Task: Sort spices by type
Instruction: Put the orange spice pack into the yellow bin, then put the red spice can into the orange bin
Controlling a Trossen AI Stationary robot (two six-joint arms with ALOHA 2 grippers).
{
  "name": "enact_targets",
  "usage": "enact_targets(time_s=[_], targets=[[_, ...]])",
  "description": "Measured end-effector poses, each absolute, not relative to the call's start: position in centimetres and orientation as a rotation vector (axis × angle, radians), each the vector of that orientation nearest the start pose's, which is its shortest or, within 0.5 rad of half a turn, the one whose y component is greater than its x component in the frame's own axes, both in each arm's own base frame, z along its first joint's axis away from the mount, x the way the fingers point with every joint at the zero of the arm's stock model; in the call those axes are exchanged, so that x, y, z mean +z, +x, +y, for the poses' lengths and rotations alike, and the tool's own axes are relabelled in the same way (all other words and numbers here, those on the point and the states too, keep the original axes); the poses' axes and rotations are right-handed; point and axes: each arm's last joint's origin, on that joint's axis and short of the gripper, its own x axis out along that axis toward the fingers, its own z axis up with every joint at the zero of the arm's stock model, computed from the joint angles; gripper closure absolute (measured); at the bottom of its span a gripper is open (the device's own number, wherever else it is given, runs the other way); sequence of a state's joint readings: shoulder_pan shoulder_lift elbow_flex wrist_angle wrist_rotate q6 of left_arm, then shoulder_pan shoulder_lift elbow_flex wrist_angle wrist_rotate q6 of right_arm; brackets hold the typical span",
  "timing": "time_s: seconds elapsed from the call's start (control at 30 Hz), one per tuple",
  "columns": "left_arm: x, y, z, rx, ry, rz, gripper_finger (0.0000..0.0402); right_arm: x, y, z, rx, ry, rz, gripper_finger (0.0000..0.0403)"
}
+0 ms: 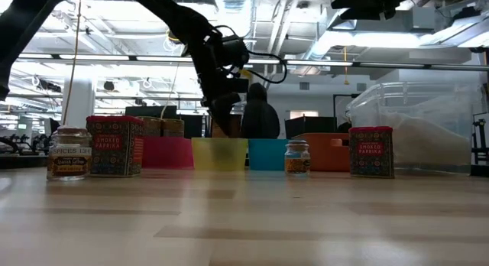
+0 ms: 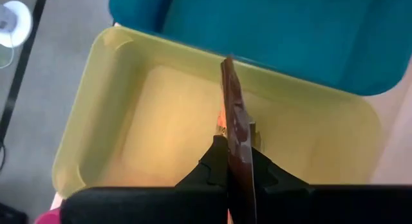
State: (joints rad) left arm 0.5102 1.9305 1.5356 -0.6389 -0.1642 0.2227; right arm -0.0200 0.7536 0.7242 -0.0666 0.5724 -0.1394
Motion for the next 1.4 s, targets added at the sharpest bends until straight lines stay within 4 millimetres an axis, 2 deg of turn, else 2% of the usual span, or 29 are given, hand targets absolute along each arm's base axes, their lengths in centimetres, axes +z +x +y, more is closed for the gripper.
enact_targets(time_s=[0.13, 0.4, 0.47, 0.63, 0.73, 0.8, 0.9, 1.03, 1.2, 1.3, 1.4], targets=[[22.9, 35.8, 20.3, 0.492, 0.012, 1.096, 0.0365, 32.8, 16.5, -1.9, -0.584, -0.165, 0.136, 0.0019], [23.2, 35.7, 20.3, 0.515, -0.001, 1.112, 0.0262, 32.8, 16.5, -1.9, -0.584, -0.165, 0.136, 0.0019], [24.2, 35.7, 20.4, 0.531, 0.011, 1.120, 0.0243, 32.8, 16.5, -1.9, -0.584, -0.165, 0.136, 0.0019], [28.3, 35.7, 19.6, 0.525, 0.060, 1.063, 0.0224, 32.7, 16.5, -1.9, -0.584, -0.166, 0.142, 0.0019], [31.1, 35.8, 17.3, 0.481, 0.110, 1.011, 0.0223, 32.7, 16.5, -1.9, -0.584, -0.167, 0.145, 0.0019], [32.3, 35.9, 14.7, 0.414, 0.168, 0.995, 0.0223, 32.7, 16.5, -1.9, -0.584, -0.168, 0.148, 0.0019], [33.1, 35.8, 10.0, 0.279, 0.260, 1.043, 0.0222, 32.6, 16.5, -1.9, -0.583, -0.171, 0.158, 0.0019], [32.9, 35.5, 3.9, 0.155, 0.278, 1.132, 0.0222, 32.6, 16.5, -1.9, -0.583, -0.168, 0.159, 0.0019], [31.8, 35.3, -1.5, 0.120, 0.231, 1.212, 0.0222, 32.6, 16.5, -1.9, -0.583, -0.161, 0.156, 0.0019], [31.0, 35.2, -3.5, 0.145, 0.277, 1.255, 0.0222, 32.6, 16.5, -1.9, -0.583, -0.160, 0.154, 0.0019], [30.9, 34.6, -4.3, 0.183, 0.289, 1.292, 0.0220, 32.6, 16.5, -1.8, -0.580, -0.153, 0.152, 0.0019]])
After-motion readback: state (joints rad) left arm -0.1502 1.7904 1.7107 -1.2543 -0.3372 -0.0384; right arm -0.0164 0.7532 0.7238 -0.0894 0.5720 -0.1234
